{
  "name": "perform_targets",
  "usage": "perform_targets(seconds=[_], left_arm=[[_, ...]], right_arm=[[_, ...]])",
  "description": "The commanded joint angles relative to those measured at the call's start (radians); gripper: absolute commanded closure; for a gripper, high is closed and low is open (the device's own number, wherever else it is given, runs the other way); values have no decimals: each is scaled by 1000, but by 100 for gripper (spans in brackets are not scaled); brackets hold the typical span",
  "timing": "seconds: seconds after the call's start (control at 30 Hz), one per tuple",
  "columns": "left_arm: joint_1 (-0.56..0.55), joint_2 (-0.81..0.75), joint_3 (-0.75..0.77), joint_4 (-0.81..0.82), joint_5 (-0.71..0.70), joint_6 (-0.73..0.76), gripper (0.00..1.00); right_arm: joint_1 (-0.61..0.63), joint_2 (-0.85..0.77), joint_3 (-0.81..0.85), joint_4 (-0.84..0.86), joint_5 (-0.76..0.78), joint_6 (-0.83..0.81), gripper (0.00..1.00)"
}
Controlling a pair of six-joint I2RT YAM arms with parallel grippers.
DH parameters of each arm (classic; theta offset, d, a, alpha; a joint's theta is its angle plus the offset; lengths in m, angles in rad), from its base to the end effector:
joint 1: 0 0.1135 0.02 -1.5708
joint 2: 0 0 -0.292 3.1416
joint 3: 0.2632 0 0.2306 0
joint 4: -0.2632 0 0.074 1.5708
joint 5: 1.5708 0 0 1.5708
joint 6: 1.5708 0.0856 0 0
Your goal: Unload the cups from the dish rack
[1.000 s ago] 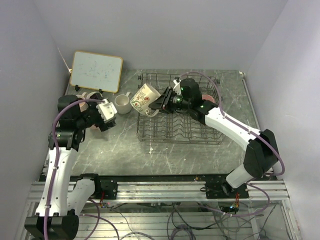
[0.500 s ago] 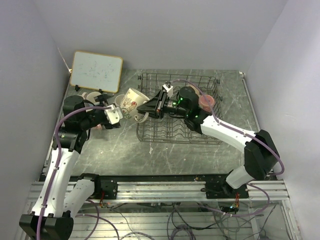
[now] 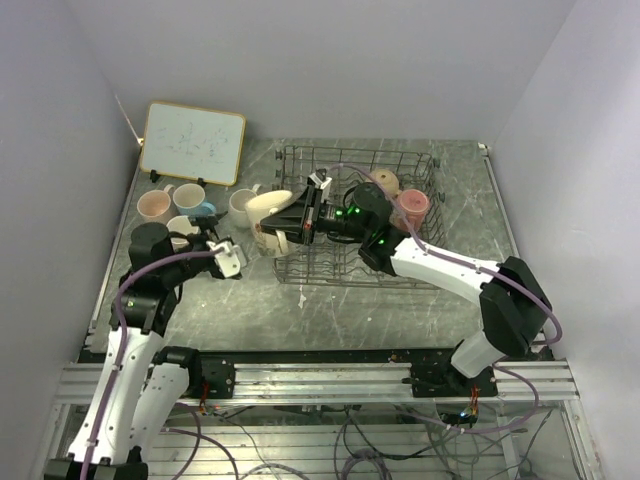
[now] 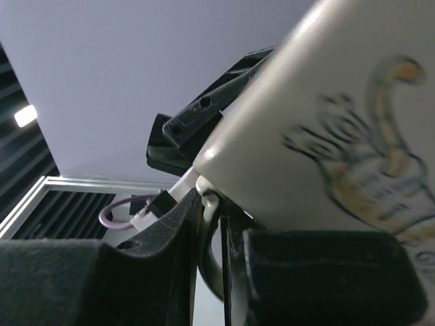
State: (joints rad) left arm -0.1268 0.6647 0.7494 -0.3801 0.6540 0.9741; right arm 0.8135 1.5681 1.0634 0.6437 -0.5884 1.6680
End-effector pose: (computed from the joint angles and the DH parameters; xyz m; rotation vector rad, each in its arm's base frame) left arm 0.1350 -0.0697 0.3309 1.2899 1.2611 -0.0080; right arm 0.2313 0.3138 0.3705 0.1858 2.0120 2.2627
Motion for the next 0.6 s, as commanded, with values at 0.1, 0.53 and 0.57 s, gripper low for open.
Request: perform_targets(seconds=[0.1, 0.53, 0.57], left_arm=[[-7, -130, -125, 101, -13, 22, 5], [-7, -248, -223, 404, -87, -202, 5], [-7, -243, -224, 445, -90, -216, 6]], right_arm=[[-7, -9, 128, 35, 13, -29, 100], [3, 34, 224, 103, 190, 101, 100], [10, 37, 232, 108, 213, 107, 100]])
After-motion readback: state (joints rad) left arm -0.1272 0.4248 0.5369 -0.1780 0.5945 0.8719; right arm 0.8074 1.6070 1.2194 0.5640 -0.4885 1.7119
